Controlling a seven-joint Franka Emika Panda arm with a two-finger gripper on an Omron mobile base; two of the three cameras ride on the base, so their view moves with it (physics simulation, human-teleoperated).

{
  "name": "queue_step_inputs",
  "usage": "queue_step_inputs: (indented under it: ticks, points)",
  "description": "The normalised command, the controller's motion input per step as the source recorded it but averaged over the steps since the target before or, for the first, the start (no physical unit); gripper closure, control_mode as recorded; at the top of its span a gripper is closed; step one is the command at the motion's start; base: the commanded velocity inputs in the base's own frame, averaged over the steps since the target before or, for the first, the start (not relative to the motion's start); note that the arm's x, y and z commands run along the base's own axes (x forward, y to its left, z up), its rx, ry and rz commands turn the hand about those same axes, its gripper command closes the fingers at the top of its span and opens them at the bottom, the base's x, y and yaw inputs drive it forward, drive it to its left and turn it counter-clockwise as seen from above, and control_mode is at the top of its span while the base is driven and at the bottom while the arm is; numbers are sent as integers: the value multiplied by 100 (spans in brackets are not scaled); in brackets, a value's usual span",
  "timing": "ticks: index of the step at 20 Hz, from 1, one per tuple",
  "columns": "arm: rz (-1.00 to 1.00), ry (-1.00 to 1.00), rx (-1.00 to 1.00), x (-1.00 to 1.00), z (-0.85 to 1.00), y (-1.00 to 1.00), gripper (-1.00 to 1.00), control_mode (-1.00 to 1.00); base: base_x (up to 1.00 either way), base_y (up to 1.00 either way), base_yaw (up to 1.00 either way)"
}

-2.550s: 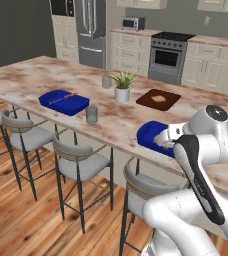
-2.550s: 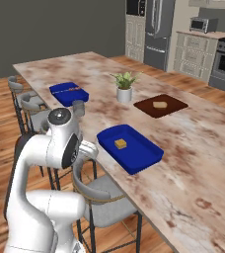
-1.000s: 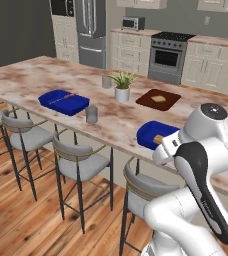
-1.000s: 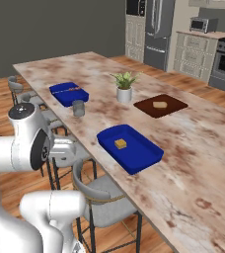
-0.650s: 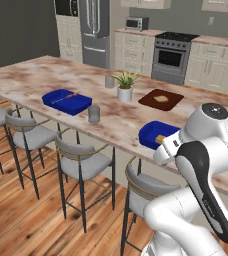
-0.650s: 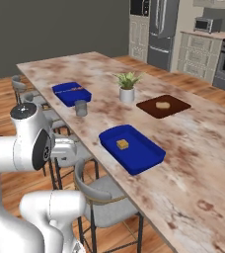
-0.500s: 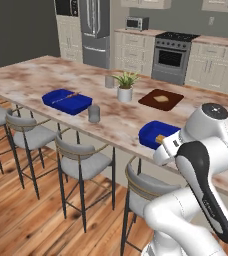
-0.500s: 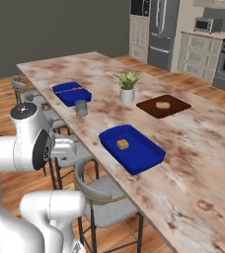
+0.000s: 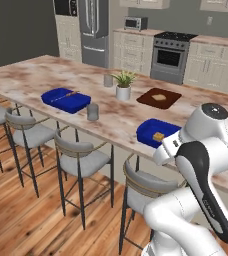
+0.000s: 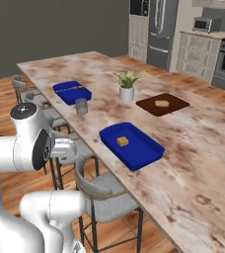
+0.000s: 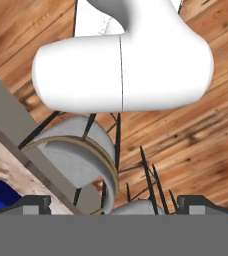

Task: Take the cakes from the fridge and place them on the empty tray on the dining counter.

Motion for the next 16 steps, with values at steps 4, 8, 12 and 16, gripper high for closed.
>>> queue_step_inputs:
  ticks: [4, 8, 12, 16]
  points:
    - [0, 0, 0, 0, 0, 0, -100, 100, -38, 2, -12]
    - [0, 0, 0, 0, 0, 0, -100, 100, -26, 21, -18]
    - [0, 0, 0, 0, 0, 0, -100, 100, -26, 32, -24]
    - [0, 0, 0, 0, 0, 0, -100, 100, -26, 46, -31]
